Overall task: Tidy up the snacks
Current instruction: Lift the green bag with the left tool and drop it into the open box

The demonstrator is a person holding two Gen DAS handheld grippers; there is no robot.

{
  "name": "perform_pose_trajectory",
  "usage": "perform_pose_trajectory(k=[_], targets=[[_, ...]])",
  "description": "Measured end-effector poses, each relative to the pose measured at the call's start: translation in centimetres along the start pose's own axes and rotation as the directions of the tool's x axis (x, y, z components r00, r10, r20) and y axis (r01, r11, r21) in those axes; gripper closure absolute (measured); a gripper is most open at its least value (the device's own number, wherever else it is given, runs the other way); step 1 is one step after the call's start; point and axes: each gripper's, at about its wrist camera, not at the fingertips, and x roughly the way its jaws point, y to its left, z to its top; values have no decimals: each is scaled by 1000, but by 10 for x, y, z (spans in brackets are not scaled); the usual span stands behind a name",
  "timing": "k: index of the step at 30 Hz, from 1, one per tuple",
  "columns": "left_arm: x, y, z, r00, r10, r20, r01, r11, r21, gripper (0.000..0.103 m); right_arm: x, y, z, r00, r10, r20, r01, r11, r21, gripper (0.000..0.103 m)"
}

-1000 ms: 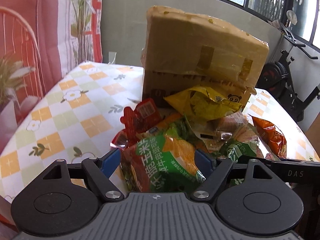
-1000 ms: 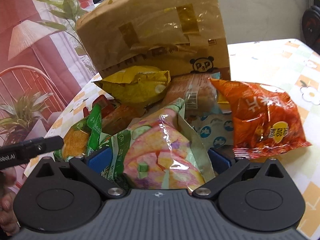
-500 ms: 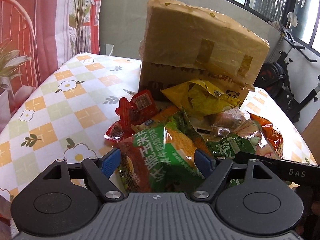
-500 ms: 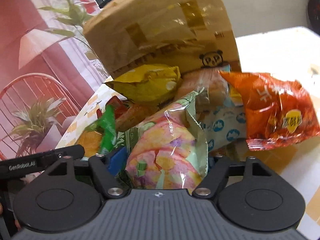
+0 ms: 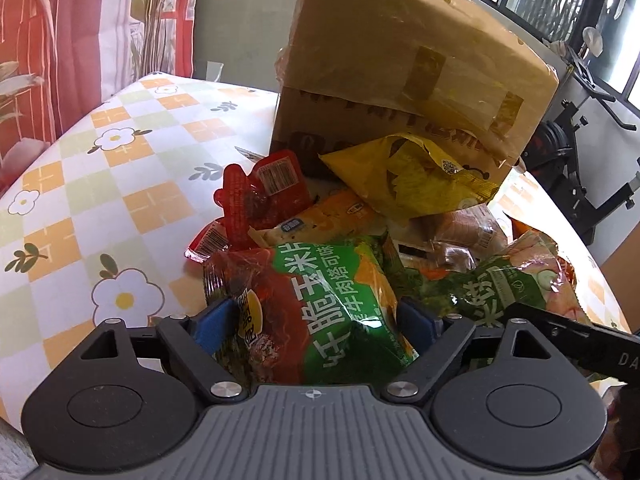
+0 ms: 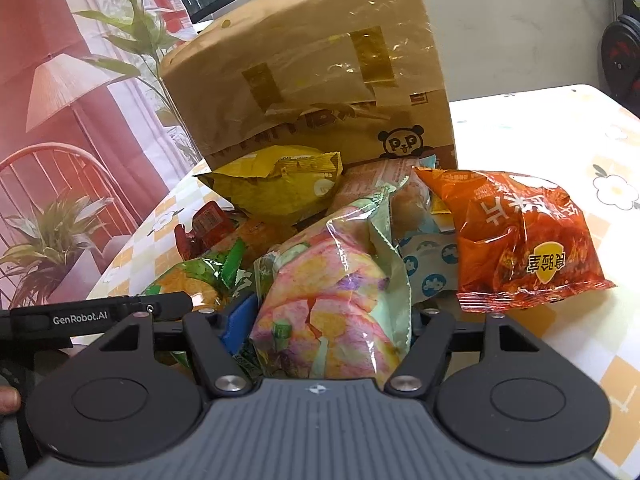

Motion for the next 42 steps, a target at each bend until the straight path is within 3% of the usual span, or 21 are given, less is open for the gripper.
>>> perform_pose_trajectory(k=[7,21,25,29,36,42], targets=[[-19,-7,-6,996,5,89,-10,999,48,33,-2,-1,-1,1000,5,5,-5,1000,10,34],[-58,-17,3,973,-25,231,2,995,100,35,-35,18,10,992,-22,124,33,996,-84,35],[-77,-15,15,953,-35,302,7,996,93,35,-50,25,17,983,-7,182,31,991,-127,35],[-99,-22,34,919,-38,392,-17,990,137,35,-64,31,33,970,14,241,24,988,-155,35],[-118,-33,90,869,-75,488,-7,987,164,35,-85,32,93,946,42,321,5,990,-144,35],[-115,-53,135,830,-94,550,-30,977,212,35,-92,38,153,894,13,447,91,973,-210,35]])
